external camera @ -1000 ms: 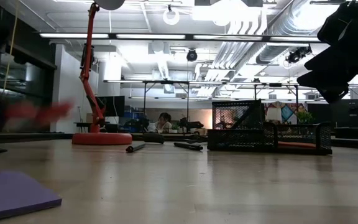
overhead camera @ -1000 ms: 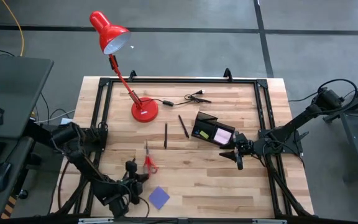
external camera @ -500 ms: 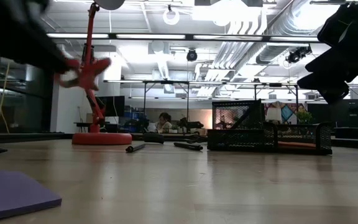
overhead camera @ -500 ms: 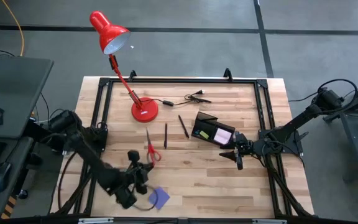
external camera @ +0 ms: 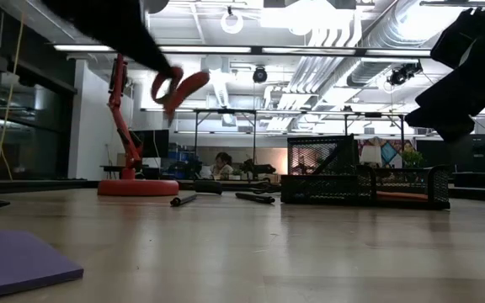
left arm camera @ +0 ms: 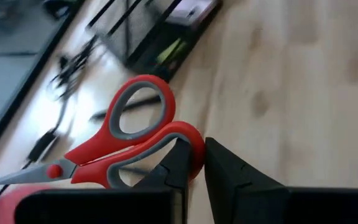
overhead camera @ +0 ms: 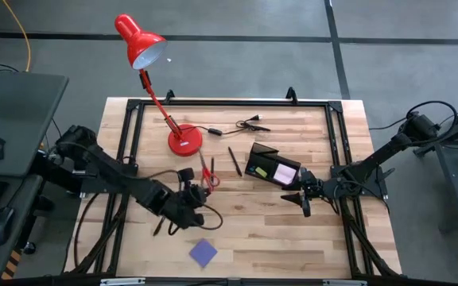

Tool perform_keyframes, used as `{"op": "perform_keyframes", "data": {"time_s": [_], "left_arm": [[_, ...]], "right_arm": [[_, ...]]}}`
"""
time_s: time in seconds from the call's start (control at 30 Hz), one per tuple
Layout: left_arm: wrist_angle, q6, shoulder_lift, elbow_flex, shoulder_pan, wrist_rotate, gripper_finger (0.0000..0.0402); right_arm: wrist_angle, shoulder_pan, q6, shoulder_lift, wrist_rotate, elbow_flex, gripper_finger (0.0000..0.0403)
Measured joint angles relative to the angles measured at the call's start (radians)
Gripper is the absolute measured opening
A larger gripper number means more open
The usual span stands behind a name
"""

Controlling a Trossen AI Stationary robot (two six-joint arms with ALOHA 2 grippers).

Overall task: Pick and place office supplies into organizer
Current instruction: Put the red scissors into the desk organizer

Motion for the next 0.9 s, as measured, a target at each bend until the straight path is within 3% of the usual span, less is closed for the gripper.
{"op": "perform_keyframes", "data": {"time_s": [0.23,0.47,0.7,0.9], "left_arm": [[0.253,0.239,-0.093,0.000,0.113,0.236,0.0015],[0.363,0.316,-0.244,0.000,0.247,0.481,0.0028],[0.491,0.205,-0.330,0.002,0.402,0.786,0.0015],[0.587,0.051,-0.282,0.001,0.545,0.967,0.0031]], "right_arm": [[-0.025,0.000,0.000,0.000,0.000,0.000,0.0168],[-0.061,0.000,0.000,0.003,0.000,0.000,0.0157],[-0.093,0.000,0.000,0.008,-0.009,0.000,0.0160],[-0.129,0.000,0.000,0.009,-0.027,0.000,0.0168]]}}
